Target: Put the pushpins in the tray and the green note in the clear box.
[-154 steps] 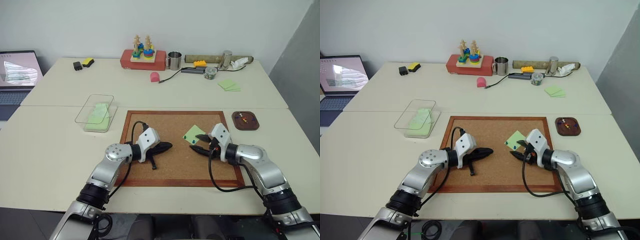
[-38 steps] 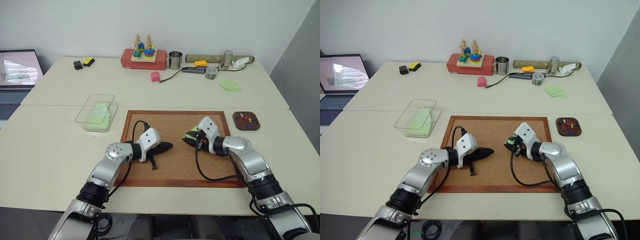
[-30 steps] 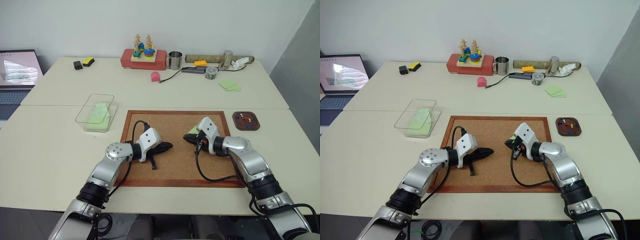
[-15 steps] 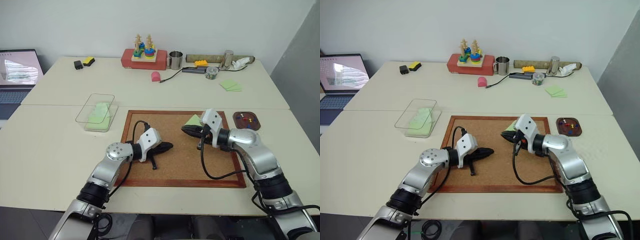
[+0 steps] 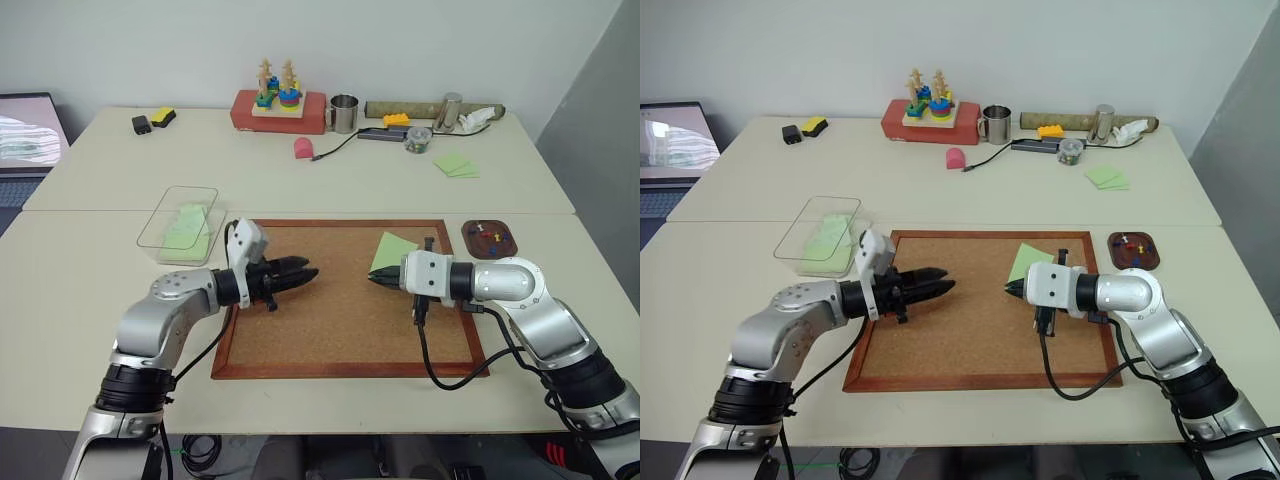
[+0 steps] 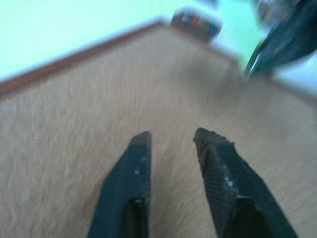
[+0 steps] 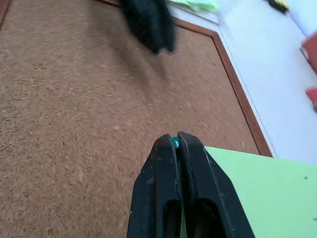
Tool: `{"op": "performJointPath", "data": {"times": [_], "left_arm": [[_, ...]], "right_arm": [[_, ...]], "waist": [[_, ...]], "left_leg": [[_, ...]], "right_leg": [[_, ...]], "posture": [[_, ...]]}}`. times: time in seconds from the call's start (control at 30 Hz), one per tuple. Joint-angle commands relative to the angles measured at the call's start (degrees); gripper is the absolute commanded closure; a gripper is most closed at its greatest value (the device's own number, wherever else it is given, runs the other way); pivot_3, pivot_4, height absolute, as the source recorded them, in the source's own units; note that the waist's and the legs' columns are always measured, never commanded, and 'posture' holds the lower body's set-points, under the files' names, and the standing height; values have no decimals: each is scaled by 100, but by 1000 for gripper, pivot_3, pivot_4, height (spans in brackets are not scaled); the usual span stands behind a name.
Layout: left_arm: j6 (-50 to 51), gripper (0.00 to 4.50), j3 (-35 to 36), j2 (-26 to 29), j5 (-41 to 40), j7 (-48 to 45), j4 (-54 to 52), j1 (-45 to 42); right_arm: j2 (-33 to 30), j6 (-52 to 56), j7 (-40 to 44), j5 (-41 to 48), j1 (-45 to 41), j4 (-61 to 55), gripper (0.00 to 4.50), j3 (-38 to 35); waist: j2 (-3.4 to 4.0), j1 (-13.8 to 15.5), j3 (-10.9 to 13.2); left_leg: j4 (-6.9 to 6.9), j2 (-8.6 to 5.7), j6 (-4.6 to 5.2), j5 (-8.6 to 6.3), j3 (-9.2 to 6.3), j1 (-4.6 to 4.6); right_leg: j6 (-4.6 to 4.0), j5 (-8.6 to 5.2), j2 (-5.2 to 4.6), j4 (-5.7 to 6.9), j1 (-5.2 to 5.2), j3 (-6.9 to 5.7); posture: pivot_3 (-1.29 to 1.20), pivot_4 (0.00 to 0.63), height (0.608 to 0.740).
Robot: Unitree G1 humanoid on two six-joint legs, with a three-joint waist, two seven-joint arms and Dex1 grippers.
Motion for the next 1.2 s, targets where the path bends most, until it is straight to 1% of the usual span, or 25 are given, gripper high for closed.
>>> {"op": "performJointPath", "data": {"times": [0.03,0.07,0.1,0.3,0.47,0.6,0.63,0.67,0.8,0.83,0.9,0.93,0.97,1.0,1.03,1.07,1.1,1.2], "left_arm": [[726,1970,306,-284,-821,353,-528,-294],[781,1846,273,-313,-906,322,-595,-313],[810,1626,240,-338,-943,316,-633,-326],[775,1626,-95,-634,-835,351,-426,-489],[800,1626,-268,-828,-907,228,-335,-584],[544,1626,-502,-882,-559,255,-165,-627],[580,1985,-476,-921,-612,267,-122,-635],[573,1985,-481,-933,-619,247,-95,-643],[552,2906,-543,-959,-611,169,-88,-654],[540,2993,-559,-968,-597,167,-77,-653],[493,3496,-623,-952,-532,143,-76,-637],[478,3555,-642,-952,-513,140,-78,-626],[439,3821,-692,-935,-449,137,-90,-608],[385,4024,-748,-916,-368,130,-90,-588],[344,4125,-785,-911,-304,137,-74,-572],[310,4373,-802,-911,-259,159,-54,-560],[251,4469,-815,-913,-197,180,-15,-560],[116,4469,-833,-919,-62,227,61,-556]], "right_arm": [[-77,-795,92,-300,-184,-31,4500,103],[-77,-934,101,-356,-210,-31,4500,135],[-73,-1041,106,-394,-230,-24,4500,158],[-68,-1683,211,-620,-290,-129,4500,342],[-26,-1903,235,-630,-325,-170,4500,386],[-4,-1994,223,-643,-357,-110,4500,369],[-3,-2016,219,-644,-358,-93,4500,365],[-1,-2042,216,-646,-356,-77,4500,359],[27,-2161,175,-656,-339,-54,4500,346],[38,-2200,159,-664,-338,-37,4500,346],[57,-2280,130,-687,-340,-10,4500,345],[66,-2327,117,-696,-345,6,4500,343],[76,-2361,109,-704,-347,15,4500,340],[87,-2397,100,-712,-350,29,4500,338],[100,-2439,86,-725,-355,51,4500,334],[113,-2477,73,-733,-355,63,4500,327],[127,-2524,56,-736,-356,77,4500,318],[153,-2638,13,-719,-361,102,4500,290]], "waist": [[-3,40,2],[-8,50,5],[-10,64,6],[-10,95,6],[-10,94,6],[-10,97,6],[-10,97,6],[-10,97,6],[-10,97,6],[-10,98,6],[-10,98,6],[-10,98,6],[-10,98,6],[-10,98,6],[-10,98,6],[-10,98,6],[-10,98,6],[-10,98,6]], "left_leg": [[2,-4,-1,0,-1,-4],[5,-5,-2,0,-2,-9],[7,-5,-2,-1,-4,-11],[6,-4,-4,0,-8,-11],[8,-4,-5,1,-7,-13],[8,-4,-5,1,-8,-13],[8,-4,-5,1,-8,-12],[9,-4,-5,1,-9,-12],[10,-4,-5,1,-9,-14],[10,-4,-5,1,-9,-14],[10,-4,-5,1,-8,-14],[10,-5,-5,1,-8,-14],[10,-5,-5,1,-8,-14],[10,-4,-5,1,-8,-14],[10,-5,-5,1,-8,-14],[11,-4,-5,1,-9,-14],[11,-4,-5,1,-9,-14],[13,-5,-5,1,-8,-14]], "right_leg": [[-2,2,-4,-6,0,-1],[-6,5,-6,-8,0,-3],[-10,8,-6,-10,0,-4],[-25,17,-4,-14,1,-9],[-28,19,-4,-19,2,-8],[-29,19,-4,-20,4,-9],[-29,19,-4,-21,5,-9],[-29,19,-4,-22,5,-9],[-29,19,-4,-24,5,-9],[-29,19,-4,-25,5,-9],[-29,19,-4,-27,6,-9],[-29,20,-4,-27,6,-9],[-29,20,-4,-27,7,-9],[-29,20,-4,-27,7,-9],[-29,20,-4,-27,7,-9],[-29,20,-4,-27,7,-9],[-29,20,-4,-27,7,-9],[-29,20,-4,-26,8,-8]], "posture": [[0,150,740],[0,150,740],[0,150,740],[0,150,740],[0,150,740],[0,150,740],[0,150,740],[0,150,740],[0,150,740],[0,150,740],[0,150,740],[0,150,740],[0,150,740],[0,150,740],[0,150,740],[0,150,740],[0,150,740],[0,150,740]]}}
